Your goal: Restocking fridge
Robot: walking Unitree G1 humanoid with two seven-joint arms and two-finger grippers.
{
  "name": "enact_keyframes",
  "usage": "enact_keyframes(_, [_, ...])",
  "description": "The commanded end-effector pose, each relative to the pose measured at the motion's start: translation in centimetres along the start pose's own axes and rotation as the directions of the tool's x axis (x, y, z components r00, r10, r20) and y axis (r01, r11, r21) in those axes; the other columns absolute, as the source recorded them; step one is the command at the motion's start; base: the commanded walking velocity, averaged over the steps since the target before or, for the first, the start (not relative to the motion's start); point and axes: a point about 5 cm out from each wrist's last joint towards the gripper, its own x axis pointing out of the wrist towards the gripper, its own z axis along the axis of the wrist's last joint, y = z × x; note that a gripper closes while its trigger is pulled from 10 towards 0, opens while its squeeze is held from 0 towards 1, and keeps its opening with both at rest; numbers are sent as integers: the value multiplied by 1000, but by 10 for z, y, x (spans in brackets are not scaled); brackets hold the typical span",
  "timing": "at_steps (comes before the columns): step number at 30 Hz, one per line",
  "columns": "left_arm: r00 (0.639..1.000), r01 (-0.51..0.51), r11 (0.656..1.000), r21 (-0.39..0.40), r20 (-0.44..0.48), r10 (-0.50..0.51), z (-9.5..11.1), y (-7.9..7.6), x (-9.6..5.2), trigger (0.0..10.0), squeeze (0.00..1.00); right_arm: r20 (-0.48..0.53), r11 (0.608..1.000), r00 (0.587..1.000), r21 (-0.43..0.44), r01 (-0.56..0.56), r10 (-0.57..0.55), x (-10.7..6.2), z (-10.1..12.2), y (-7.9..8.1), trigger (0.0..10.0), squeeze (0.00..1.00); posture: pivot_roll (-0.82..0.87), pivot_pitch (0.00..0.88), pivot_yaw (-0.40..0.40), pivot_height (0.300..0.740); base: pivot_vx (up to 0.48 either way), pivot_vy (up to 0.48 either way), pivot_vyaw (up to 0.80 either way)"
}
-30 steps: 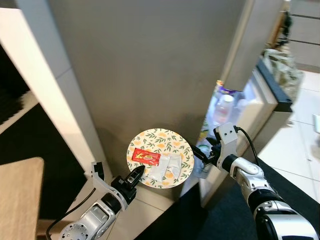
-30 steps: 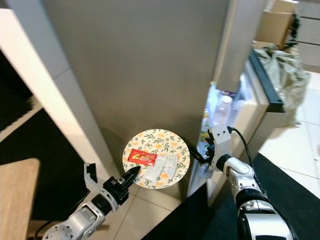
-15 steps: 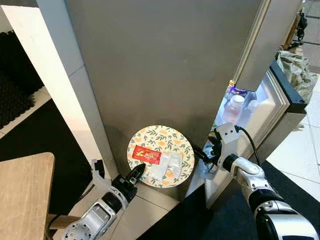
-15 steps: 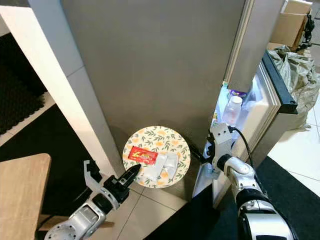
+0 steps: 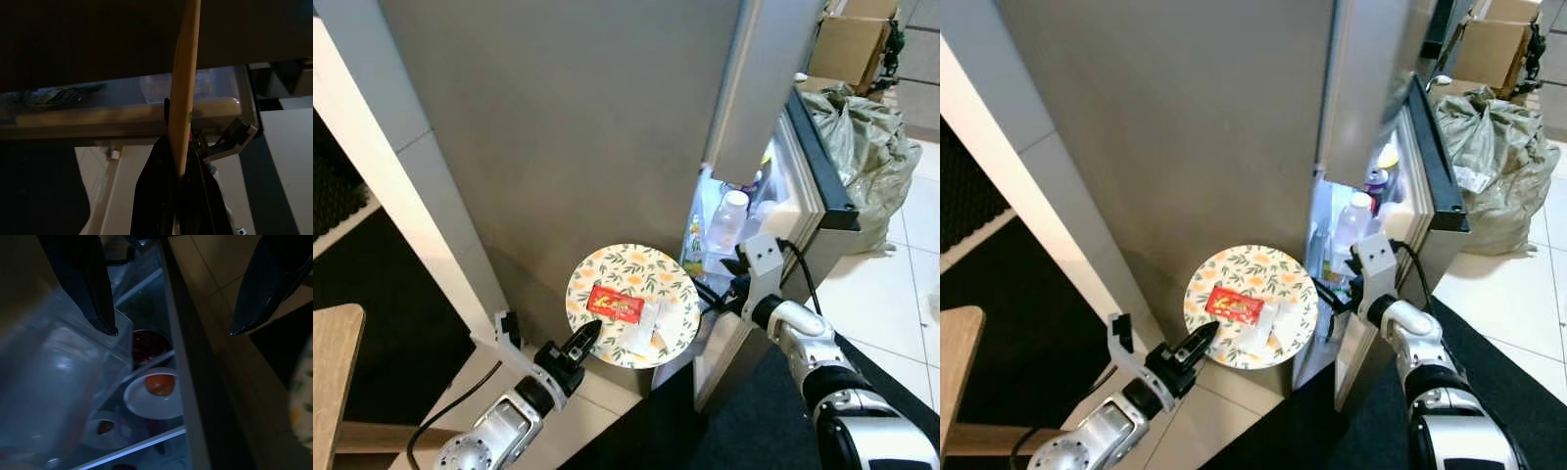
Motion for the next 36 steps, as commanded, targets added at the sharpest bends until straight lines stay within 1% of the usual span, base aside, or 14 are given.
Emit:
enact_keyframes(1, [1000,19,999,-29,12,-19,-2,0,-3,10000,0,3,1000,1000,-22,1,-1,-2,0,-1,10000,0,-31,124,17,740,0,0,0])
enact_keyframes(11, [1000,21,999,-50,21,-20,-1,1,-4,10000,0,22,992,994,-71,107,-105,-6,10,-17,10000,0,-32,117,13,740,0,0,0])
enact_keyframes(12, [1000,19,998,-52,19,-18,-1,2,-5,10000,0,16,983,987,-93,158,-157,-10,11,-26,10000,0,-32,117,13,740,0,0,0])
enact_keyframes(14, [1000,19,998,-54,19,-18,-1,2,-5,10000,0,11,978,983,-99,186,-185,-13,12,-31,10000,0,-32,117,13,740,0,0,0])
enact_keyframes(15, [1000,18,998,-57,21,-17,-2,3,-6,10000,0,3,963,969,-108,248,-249,-21,13,-43,10000,0,-31,117,12,740,0,0,0])
enact_keyframes(16, [1000,18,998,-57,21,-17,-2,3,-6,10000,0,3,963,969,-108,248,-249,-21,13,-43,10000,0,-31,117,12,740,0,0,0])
enact_keyframes(19, [1000,14,998,-59,22,-13,-1,4,-7,10000,0,-6,939,947,-124,319,-322,-29,15,-56,10000,0,-31,119,13,740,0,0,0])
enact_keyframes(22, [999,9,998,-61,44,-6,5,7,-9,10000,0,-18,893,901,-139,428,-434,-47,20,-80,10000,0,-31,119,13,740,0,0,0])
enact_keyframes(28, [997,-11,999,-42,73,14,15,12,-15,10000,0,-42,804,813,-185,565,-581,-80,23,-112,10000,0,-26,125,3,740,0,0,0])
enact_keyframes(30, [996,-14,999,-39,84,17,18,13,-18,10000,0,-60,740,747,-214,638,-662,-107,21,-129,10000,0,-23,128,-1,740,0,0,0])
enact_keyframes(32, [996,-14,999,-39,84,17,18,13,-18,10000,0,-60,740,747,-214,638,-662,-107,21,-129,10000,0,-23,128,-1,740,0,0,0])
enact_keyframes(33, [996,-15,999,-38,90,18,20,13,-20,10000,0,-69,698,704,-228,679,-707,-122,20,-138,10000,0,-23,128,-1,740,0,0,0])
enact_keyframes(35, [995,-19,999,-35,94,22,21,14,-23,10000,0,-98,552,547,-260,792,-831,-169,17,-160,10000,0,-21,134,-4,740,0,0,0])
enact_keyframes(36, [995,-19,999,-35,94,22,21,14,-23,10000,0,-98,552,547,-260,792,-831,-169,17,-160,10000,0,-21,134,-4,740,0,0,0])
